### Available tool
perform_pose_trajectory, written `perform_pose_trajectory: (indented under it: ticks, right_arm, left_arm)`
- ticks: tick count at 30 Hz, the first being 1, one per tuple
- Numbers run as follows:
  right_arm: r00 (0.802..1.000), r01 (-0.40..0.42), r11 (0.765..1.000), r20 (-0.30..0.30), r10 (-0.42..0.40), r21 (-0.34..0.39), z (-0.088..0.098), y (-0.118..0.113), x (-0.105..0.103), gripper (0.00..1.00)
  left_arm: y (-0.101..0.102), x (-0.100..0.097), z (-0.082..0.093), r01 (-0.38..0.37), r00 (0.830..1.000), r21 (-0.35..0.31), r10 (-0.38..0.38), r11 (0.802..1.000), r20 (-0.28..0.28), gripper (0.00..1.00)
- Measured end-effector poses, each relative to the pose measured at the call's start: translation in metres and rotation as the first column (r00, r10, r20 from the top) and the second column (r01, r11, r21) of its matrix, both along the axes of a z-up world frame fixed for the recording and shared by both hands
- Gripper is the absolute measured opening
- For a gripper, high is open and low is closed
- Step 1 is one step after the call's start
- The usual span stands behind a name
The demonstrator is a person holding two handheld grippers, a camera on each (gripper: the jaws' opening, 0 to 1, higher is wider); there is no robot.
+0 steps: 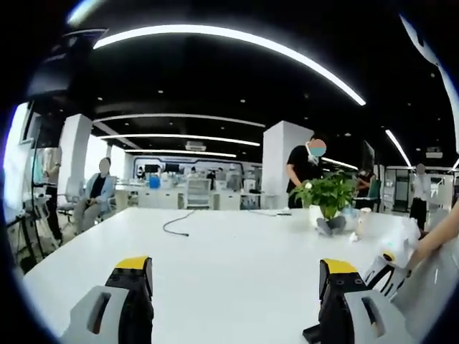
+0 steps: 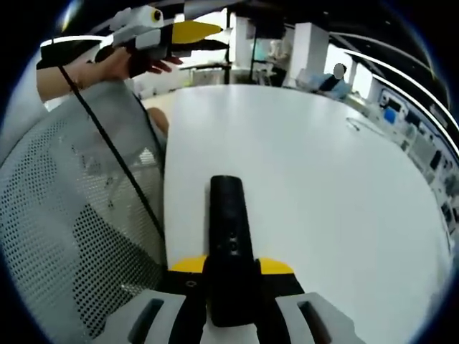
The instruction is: Press the specified remote control buttons in sequence, fully releasing each button before pressing the next.
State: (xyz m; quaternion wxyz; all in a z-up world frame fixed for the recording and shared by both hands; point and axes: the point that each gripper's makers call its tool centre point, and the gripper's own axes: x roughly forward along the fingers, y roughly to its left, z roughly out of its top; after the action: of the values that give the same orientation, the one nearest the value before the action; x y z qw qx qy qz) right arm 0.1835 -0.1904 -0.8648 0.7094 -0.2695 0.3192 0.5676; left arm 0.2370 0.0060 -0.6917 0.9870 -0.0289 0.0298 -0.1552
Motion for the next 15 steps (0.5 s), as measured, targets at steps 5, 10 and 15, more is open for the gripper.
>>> perform_pose_trajectory:
  ticks: [5,10,15]
  right_arm:
    - [1.0,-0.005,1.0,-0.006,0.005,-0.022,0.0,0.0005,0.0005,0.22]
    - [0.999,-0.034,0.999,-0.009,0.034,-0.043,-0.0001,-0.0005,-0.001,0.21]
    - [0.998,-0.06,0.996,-0.013,0.06,-0.064,-0.0005,-0.0016,-0.0006,0.21]
  left_arm:
    - [0.0035,0.0005,0.0023,-0.012,1.0,-0.018,0.012,1.0,0.012,1.0]
    - [0.0026,0.0006,0.0024,0.0,1.0,-0.051,0.0,0.999,0.007,1.0]
    - [-0.0038,0.0003,0.0002,0.024,1.0,-0.034,-0.024,0.999,0.002,1.0]
